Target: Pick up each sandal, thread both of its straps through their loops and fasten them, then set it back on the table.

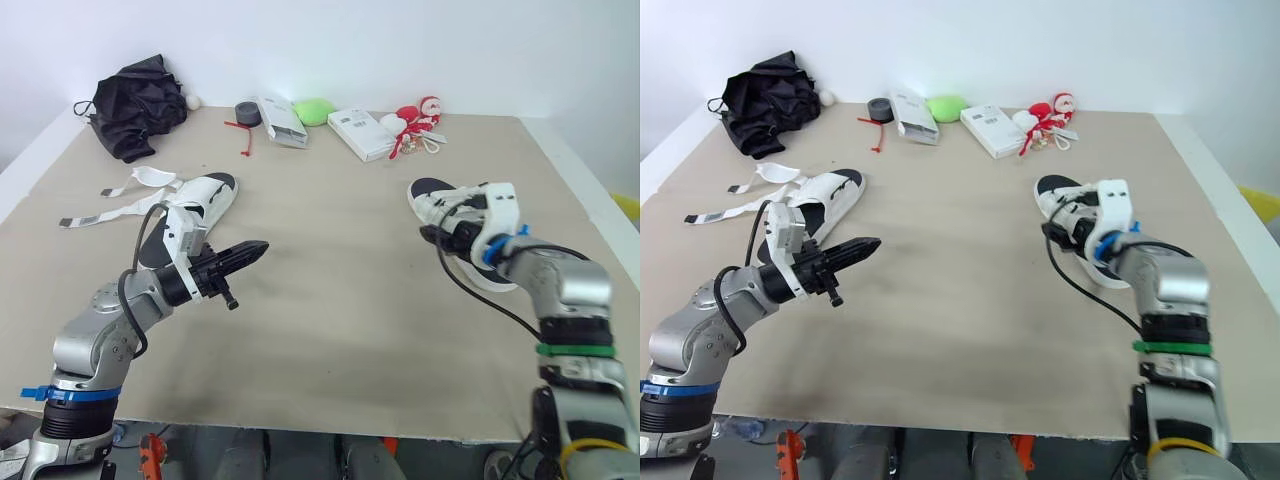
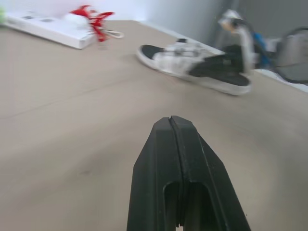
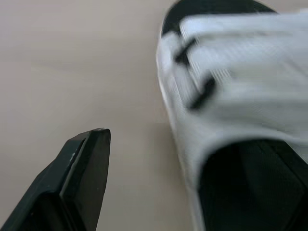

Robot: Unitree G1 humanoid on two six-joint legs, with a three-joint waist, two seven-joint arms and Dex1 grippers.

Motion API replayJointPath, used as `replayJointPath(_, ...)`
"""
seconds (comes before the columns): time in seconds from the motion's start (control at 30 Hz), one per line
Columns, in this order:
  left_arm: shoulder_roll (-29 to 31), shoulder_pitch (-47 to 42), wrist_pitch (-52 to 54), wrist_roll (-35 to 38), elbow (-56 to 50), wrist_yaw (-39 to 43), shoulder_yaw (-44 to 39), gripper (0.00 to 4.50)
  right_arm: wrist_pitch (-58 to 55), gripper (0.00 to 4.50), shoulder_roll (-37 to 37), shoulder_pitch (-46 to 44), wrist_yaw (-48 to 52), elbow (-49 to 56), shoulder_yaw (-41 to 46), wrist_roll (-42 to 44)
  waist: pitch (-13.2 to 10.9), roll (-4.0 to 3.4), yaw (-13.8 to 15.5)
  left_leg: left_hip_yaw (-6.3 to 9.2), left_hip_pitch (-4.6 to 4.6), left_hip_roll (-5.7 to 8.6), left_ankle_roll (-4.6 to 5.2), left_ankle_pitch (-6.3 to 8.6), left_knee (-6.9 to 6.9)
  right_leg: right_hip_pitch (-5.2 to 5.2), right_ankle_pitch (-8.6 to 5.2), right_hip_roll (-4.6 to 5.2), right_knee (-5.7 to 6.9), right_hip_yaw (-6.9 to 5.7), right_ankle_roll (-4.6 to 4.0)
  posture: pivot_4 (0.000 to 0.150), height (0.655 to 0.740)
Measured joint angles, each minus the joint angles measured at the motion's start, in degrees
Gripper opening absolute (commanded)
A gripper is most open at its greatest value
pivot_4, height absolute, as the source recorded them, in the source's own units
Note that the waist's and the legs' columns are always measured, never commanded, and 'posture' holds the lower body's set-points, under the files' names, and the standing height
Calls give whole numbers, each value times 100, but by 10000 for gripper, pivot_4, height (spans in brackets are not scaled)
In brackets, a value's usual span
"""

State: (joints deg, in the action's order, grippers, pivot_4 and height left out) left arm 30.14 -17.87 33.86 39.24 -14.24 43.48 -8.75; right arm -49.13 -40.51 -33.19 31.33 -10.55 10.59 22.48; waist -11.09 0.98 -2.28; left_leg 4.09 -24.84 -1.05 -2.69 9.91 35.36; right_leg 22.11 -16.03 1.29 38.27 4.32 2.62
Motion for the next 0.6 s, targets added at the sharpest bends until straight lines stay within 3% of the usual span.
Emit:
replayJointPath(0.17,39,70,45,3,5,-309,-250,0,-74,43939,-685,906,807,1020,314,365,0,-2,-38,-3,3,-7,2,1,1,5,2,-4,3,1,-4,1500,7380)
replayJointPath(0.27,46,68,160,123,19,-440,-440,0,-70,43939,-742,1287,1186,1544,549,702,0,-2,-49,-9,10,-17,2,0,4,4,2,-13,7,1,-3,1500,7380)
replayJointPath(0.43,75,35,311,313,278,-867,-1064,0,-2,43939,-353,1540,1850,3395,933,2190,1,2,-50,-4,19,-53,2,-5,13,-3,-4,-51,12,1,8,1500,7380)
replayJointPath(0.6,117,180,417,399,607,-1120,-1488,0,-32,43939,90,1361,1554,3663,567,2566,2,3,-33,-10,18,-54,-2,-10,27,-4,9,-51,11,8,13,1500,7380)
